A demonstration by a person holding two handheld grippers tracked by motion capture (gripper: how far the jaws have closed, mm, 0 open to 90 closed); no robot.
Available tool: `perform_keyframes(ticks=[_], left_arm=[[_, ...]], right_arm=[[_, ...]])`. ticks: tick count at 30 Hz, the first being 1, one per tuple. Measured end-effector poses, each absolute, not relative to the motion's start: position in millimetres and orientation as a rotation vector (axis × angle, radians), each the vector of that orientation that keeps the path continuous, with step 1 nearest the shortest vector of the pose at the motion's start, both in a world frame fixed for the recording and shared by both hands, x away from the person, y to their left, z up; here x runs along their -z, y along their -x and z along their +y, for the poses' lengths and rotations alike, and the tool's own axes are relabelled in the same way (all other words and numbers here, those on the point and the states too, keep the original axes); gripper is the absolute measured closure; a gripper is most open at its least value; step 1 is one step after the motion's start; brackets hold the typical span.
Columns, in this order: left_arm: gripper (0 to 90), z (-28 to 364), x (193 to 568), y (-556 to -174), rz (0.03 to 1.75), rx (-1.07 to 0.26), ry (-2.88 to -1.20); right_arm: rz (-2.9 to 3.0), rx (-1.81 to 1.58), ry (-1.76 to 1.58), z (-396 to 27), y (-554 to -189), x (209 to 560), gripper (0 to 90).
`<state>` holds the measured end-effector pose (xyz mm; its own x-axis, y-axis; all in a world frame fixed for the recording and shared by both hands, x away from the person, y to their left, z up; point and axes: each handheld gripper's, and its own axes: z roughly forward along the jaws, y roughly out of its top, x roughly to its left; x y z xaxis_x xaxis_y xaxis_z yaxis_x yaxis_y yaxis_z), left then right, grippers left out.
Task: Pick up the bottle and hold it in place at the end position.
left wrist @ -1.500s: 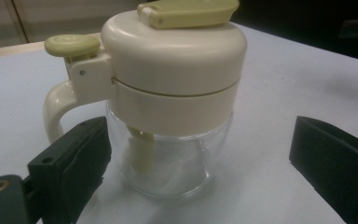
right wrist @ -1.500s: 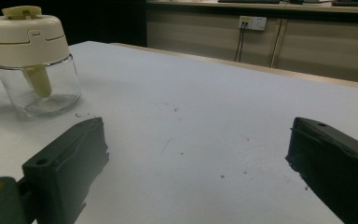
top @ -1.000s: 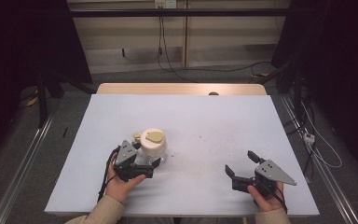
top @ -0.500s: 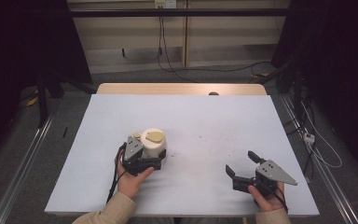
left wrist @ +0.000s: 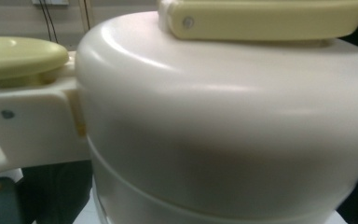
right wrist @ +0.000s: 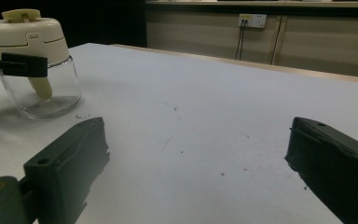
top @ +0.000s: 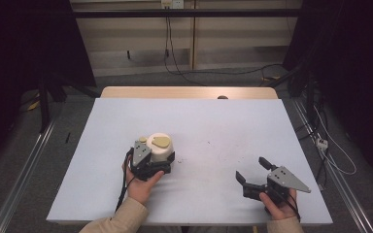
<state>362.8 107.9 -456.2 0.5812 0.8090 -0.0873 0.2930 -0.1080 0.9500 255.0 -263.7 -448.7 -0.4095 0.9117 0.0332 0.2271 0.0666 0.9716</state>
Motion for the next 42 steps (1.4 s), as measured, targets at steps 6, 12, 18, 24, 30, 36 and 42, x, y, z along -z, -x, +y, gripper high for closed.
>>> perform_keyframes(ticks=[6,12,18,24,30,36,42], left_arm=[[4.7,107.0,456.4,-363.0,0.917,-0.58,-1.661],[5.1,106.0,456.5,-362.8,0.886,-0.596,-1.666],[5.2,104.6,456.3,-363.9,0.869,-0.587,-1.645],[5.2,103.8,453.1,-365.8,0.87,-0.574,-1.641],[5.3,101.8,445.0,-368.5,0.86,-0.567,-1.64],[5.3,98.6,439.6,-372.2,0.853,-0.549,-1.626],[5.3,94.2,439.5,-377.2,0.867,-0.542,-1.626]], right_arm=[[1.712,-1.382,-1.143,-264.0,-255.2,448.7,4.4],[1.706,-1.385,-1.142,-264.6,-254.7,448.1,4.4],[1.698,-1.387,-1.14,-265.6,-254.4,447.3,4.5],[1.698,-1.389,-1.142,-266.0,-254.4,447.4,4.4],[1.694,-1.389,-1.139,-266.4,-254.5,447.1,4.4],[1.693,-1.389,-1.136,-266.4,-254.0,446.5,4.4],[1.688,-1.386,-1.138,-267.1,-253.9,446.4,4.4]])
